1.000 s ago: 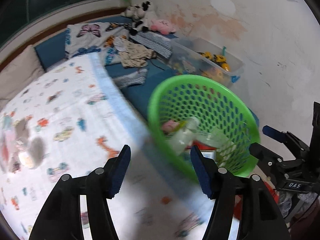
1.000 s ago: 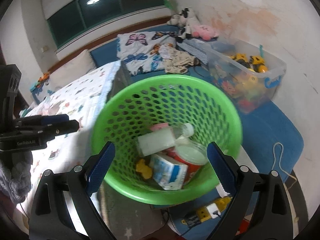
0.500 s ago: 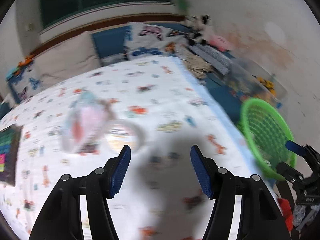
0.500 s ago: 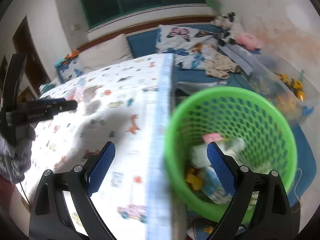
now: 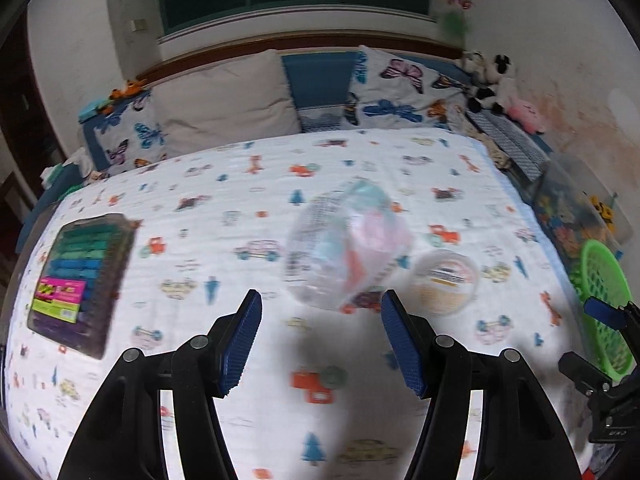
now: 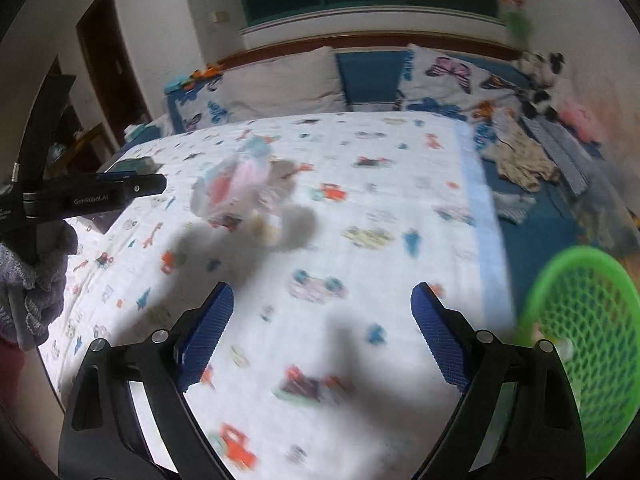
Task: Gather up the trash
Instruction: 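Grasp the clear dessert cup with the right tool while the left grasps the plastic bag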
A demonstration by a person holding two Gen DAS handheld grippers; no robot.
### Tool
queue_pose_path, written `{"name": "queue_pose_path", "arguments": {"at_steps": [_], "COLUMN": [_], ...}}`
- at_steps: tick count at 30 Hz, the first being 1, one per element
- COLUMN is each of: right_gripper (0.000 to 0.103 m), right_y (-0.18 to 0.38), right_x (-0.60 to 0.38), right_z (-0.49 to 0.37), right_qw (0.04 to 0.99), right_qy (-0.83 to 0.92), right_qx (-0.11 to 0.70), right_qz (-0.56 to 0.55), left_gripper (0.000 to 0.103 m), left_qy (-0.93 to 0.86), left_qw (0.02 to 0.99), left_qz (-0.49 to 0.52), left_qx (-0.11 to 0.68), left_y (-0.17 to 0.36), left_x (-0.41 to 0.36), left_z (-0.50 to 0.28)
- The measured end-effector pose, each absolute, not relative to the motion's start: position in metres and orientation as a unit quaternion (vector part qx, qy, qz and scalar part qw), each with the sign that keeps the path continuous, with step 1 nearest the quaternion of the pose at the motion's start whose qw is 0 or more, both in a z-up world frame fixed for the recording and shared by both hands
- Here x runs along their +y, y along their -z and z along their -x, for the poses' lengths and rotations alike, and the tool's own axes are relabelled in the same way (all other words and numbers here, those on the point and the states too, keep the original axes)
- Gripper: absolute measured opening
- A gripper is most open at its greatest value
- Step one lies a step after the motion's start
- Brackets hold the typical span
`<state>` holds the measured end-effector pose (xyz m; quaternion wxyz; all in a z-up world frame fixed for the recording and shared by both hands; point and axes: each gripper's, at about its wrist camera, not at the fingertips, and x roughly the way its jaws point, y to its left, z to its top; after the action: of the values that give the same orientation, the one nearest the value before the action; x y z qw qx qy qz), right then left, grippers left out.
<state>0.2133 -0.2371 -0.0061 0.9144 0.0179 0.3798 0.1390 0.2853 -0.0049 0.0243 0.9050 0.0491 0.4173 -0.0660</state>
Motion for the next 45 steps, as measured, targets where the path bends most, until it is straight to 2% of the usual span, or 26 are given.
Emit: {"name": "queue_pose_path", "arguments": {"at_steps": [7,21,27,28,29,31,36,41,45], "right_gripper": [0.087,0.087,0.069,0.063,0.063,0.063,0.063,0.063,0.063], "right_y": [0.024,0.065,0.075,0.075,0.074,0.073,0.070,0.062,0.057], "right_x": [-0.192,-0.157,-0.156,-0.158,-0.160,-0.166,-0.184,-0.203,-0.221], "right_z": [-0.256,-0.323,-0.333,-0.332,-0.331,-0.328,-0.317,-0.304,-0.292], "right_qw": [0.909,0.902,0.898,0.898,0.898,0.899,0.899,0.902,0.905], "right_qy": [-0.145,-0.116,-0.110,-0.111,-0.113,-0.112,-0.108,-0.102,-0.094], "right_qx": [0.390,0.415,0.426,0.425,0.425,0.424,0.424,0.418,0.415], "right_qz": [-0.003,0.009,0.010,0.008,0.002,-0.005,-0.015,-0.019,-0.026], "left_gripper": [0.060,0.060,0.061,0.061,0.063,0.074,0.074,0.070,0.059], "left_qy": [0.050,0.061,0.076,0.080,0.083,0.091,0.101,0.103,0.103], "left_qw": [0.904,0.895,0.894,0.894,0.893,0.893,0.890,0.882,0.877], "left_qz": [-0.029,-0.017,-0.012,-0.011,-0.009,-0.004,-0.003,0.009,0.011], "left_qx": [0.424,0.441,0.442,0.442,0.441,0.441,0.444,0.459,0.469], "left_y": [-0.019,0.010,0.018,0.019,0.020,0.022,0.028,0.042,0.051], "left_x": [0.027,0.033,0.029,0.027,0.026,0.021,0.008,-0.002,-0.007], "left_z": [-0.297,-0.322,-0.329,-0.331,-0.332,-0.335,-0.345,-0.359,-0.366]}}
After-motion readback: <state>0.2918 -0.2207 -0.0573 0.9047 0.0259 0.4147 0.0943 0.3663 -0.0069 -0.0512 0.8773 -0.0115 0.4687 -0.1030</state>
